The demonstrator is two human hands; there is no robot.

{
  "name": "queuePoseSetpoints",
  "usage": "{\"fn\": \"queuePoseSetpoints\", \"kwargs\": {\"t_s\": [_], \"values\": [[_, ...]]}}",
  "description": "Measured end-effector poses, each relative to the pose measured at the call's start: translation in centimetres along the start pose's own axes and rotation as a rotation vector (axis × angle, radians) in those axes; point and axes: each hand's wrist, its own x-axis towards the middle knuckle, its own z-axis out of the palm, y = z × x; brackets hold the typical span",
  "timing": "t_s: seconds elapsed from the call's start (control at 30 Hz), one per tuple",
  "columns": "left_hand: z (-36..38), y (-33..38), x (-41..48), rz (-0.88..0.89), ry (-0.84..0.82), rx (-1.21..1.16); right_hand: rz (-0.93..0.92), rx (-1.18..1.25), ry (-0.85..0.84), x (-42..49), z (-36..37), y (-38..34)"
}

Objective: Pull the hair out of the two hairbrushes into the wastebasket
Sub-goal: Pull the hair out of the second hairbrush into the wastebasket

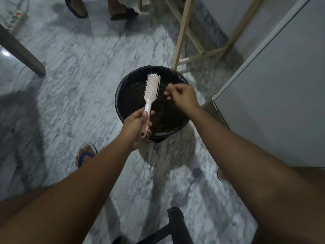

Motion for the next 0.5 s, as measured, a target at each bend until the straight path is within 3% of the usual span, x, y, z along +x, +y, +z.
{"fn": "queuePoseSetpoints", "kwargs": {"t_s": [0.13,0.37,0.5], "values": [[0.0,0.1,0.3,-0.018,-0.039,-0.002,0.012,-0.027,-0.258,-1.3,0.3,-0.8],[-0.3,0.0,0.3,-0.026,-0.077,-0.002,-0.146,-0.281,-0.237,-0.2,0.6,-1.0],[-0.2,-0.2,0.7,-0.018,-0.046,0.0,-0.201,-0.273,-0.239,-0.2,0.5,-1.2]]}}
